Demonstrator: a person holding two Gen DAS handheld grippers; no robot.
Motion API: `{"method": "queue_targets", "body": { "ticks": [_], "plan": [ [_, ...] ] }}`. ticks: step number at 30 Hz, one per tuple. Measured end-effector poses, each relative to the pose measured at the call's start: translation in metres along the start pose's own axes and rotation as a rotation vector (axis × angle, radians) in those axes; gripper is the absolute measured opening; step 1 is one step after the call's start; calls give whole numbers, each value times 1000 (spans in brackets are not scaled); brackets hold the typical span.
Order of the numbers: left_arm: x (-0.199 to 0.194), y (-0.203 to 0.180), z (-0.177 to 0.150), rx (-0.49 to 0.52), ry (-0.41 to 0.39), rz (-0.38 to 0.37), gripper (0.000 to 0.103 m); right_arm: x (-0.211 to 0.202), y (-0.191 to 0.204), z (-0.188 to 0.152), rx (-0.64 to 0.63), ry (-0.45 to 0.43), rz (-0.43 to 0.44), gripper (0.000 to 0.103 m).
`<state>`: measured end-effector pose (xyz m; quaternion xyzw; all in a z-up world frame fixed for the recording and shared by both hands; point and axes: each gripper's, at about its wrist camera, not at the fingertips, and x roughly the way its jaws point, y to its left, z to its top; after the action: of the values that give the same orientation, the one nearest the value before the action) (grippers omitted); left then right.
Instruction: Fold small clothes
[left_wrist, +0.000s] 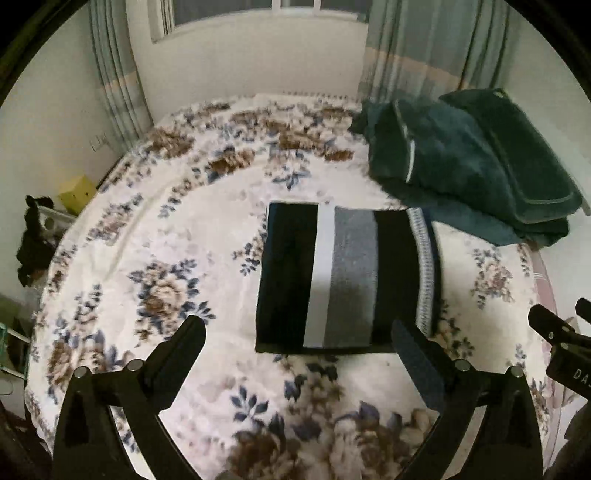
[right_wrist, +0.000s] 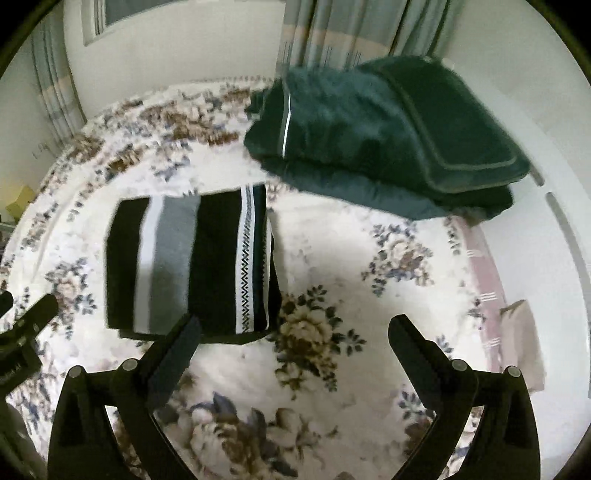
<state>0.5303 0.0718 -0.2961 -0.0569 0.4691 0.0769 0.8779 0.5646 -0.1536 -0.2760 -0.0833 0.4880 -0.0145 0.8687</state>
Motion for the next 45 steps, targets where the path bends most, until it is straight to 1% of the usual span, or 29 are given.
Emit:
{"method": "queue_targets", "body": {
  "ticks": [3, 4, 5, 6, 7, 12, 17, 21, 25, 32, 34, 38, 45],
  "plan": [
    [-53, -1, -5, 1, -48, 17, 103, -57, -8, -9, 4, -43, -2, 103],
    [-73, -1, -7, 1, -66, 30, 103, -85, -13, -13, 11, -63, 3, 103],
    [-85, -1, -10, -1, -75, 34, 103, -97, -15, -15, 15, -71, 7, 103],
    [-106, -1, -12, -1, -91, 34, 103, -124, -20, -20, 24, -88, 15, 103],
    [-116, 0, -14, -3, -98, 33, 103, -139, -22, -23, 25, -99, 18, 103],
    [-197, -2, -29, -9, -167, 25, 103, -236, -38, -49, 18, -192, 32, 103],
    [-259, -7, -45, 0, -235, 14, 103, -310, -54, -77, 30, -259, 45, 103],
    [-291, -10, -59, 8, -266, 18, 103, -352, -63, -99, 27, -289, 65, 103],
    [-312, -10, -70, 0, -289, 17, 103, -384, -72, -115, 18, -323, 62, 103],
    [-335, -15, -85, -1, -315, 13, 103, -418, -88, -130, 13, -365, 67, 103],
    [-342, -18, -88, -5, -326, 28, 103, -421, -92, -130, 10, -370, 74, 103],
    [-349, -22, -95, -5, -333, 19, 103, -424, -96, -132, 8, -378, 81, 103],
    [-357, -25, -101, -9, -337, 31, 103, -427, -99, -134, 5, -378, 88, 103]
  ]
}}
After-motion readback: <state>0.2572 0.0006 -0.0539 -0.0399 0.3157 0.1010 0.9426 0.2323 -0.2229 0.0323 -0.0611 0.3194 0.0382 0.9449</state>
